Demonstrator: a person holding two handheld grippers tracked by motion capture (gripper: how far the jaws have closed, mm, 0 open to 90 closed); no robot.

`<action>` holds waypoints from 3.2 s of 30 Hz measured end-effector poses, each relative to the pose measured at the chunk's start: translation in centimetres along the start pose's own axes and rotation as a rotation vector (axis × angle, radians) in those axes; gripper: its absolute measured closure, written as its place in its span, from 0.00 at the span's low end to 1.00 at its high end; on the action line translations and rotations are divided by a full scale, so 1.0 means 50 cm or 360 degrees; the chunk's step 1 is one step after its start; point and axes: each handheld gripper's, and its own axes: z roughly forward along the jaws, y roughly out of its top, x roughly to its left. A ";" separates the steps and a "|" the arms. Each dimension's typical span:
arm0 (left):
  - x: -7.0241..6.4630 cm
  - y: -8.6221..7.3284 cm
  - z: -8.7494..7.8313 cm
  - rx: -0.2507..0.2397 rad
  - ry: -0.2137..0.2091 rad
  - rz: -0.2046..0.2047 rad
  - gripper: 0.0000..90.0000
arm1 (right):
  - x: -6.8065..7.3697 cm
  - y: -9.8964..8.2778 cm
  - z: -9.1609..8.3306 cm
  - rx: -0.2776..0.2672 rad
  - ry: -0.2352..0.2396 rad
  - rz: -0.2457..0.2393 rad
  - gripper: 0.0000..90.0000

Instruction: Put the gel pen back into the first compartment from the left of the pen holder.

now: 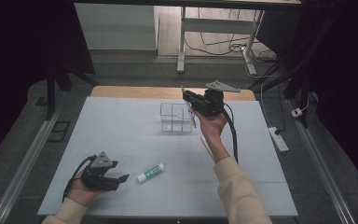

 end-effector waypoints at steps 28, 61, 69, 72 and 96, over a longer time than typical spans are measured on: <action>0.002 0.001 0.001 -0.0003 -0.0006 0.0006 0.33 | 0.009 0.022 0.058 -0.0008 0.0000 -0.0001 0.89; 0.004 0.001 0.004 -0.0002 -0.0011 0.0002 0.33 | 0.006 0.012 0.162 0.0002 -0.0002 -0.0014 0.88; 0.004 0.000 0.004 0.0000 -0.0011 0.0003 0.33 | 0.000 0.010 0.177 -0.0016 -0.0005 0.0000 0.88; 0.005 0.000 0.004 0.0001 -0.0010 0.0003 0.33 | -0.002 0.008 0.184 -0.0020 -0.0011 -0.0001 0.88; 0.002 0.000 0.004 0.0000 -0.0014 0.0004 0.33 | 0.001 -0.007 0.225 0.0007 -0.0047 -0.0008 0.62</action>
